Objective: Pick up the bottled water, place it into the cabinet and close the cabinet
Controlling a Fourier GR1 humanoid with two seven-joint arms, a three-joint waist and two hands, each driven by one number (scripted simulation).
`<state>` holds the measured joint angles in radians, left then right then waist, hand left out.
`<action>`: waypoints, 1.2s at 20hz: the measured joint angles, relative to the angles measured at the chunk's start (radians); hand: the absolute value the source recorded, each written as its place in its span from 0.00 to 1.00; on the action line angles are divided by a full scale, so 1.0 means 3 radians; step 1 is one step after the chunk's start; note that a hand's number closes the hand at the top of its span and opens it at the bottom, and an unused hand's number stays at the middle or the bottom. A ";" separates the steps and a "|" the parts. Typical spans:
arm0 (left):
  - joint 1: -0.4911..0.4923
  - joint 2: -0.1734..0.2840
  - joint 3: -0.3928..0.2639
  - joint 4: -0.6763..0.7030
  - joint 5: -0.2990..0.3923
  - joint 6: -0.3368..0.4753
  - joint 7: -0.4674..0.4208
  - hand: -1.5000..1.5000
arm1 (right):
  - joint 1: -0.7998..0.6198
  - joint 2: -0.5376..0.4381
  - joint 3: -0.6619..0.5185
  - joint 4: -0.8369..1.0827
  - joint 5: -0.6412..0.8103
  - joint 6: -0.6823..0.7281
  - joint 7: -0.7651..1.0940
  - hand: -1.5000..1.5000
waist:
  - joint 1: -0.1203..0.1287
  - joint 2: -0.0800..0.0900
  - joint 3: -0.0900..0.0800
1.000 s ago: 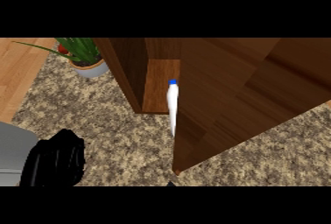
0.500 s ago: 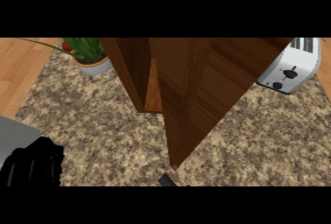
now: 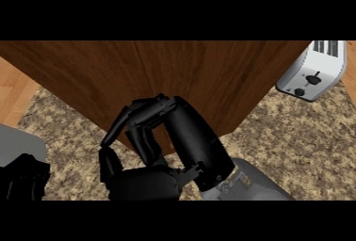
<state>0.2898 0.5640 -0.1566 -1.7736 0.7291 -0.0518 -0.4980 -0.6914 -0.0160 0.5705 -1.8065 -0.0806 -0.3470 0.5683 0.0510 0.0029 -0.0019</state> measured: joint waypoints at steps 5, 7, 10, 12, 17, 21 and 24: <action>0.0091 0.0020 0.0091 0.0015 0.0014 -0.0127 -0.0038 1.00 | -0.0238 0.0055 -0.0349 0.0580 -0.0439 0.0384 -0.0326 1.00 | -0.0025 -0.0053 -0.0005; 0.0077 0.0049 0.0134 0.0015 0.0048 -0.0169 -0.0007 1.00 | -0.0337 0.0054 -0.0441 0.0801 -0.0534 0.0537 -0.0457 1.00 | -0.0026 -0.0070 -0.0005; 0.0124 0.0039 0.0150 -0.0008 0.0040 -0.0196 -0.0029 1.00 | -0.0412 0.0034 -0.0568 0.1030 -0.0659 0.0757 -0.0616 1.00 | -0.0006 -0.0097 -0.0016; 0.0116 0.0043 0.0170 -0.0020 0.0036 -0.0186 -0.0016 1.00 | -0.0435 0.0015 -0.0624 0.1141 -0.0731 0.0905 -0.0735 1.00 | 0.0001 -0.0112 -0.0028; 0.0106 0.0043 0.0166 0.0020 0.0022 -0.0241 -0.0016 1.00 | -0.0534 -0.0036 -0.0734 0.1400 -0.0821 0.1165 -0.0957 1.00 | 0.0025 -0.0120 -0.0047; 0.0053 0.0041 0.0178 0.0005 0.0035 -0.0244 0.0007 1.00 | -0.0593 -0.0082 -0.0791 0.1571 -0.0850 0.1350 -0.1164 1.00 | 0.0042 -0.0119 -0.0060; 0.0026 0.0062 0.0183 -0.0024 0.0041 -0.0228 0.0061 1.00 | -0.0626 -0.0088 -0.0823 0.1672 -0.0868 0.1433 -0.1267 1.00 | 0.0046 -0.0124 -0.0064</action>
<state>0.2975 0.5825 -0.1018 -1.7808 0.7412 -0.1203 -0.4795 -0.8792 -0.0424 0.3238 -1.3048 -0.3410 0.0829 0.1881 0.0649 -0.0344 -0.0211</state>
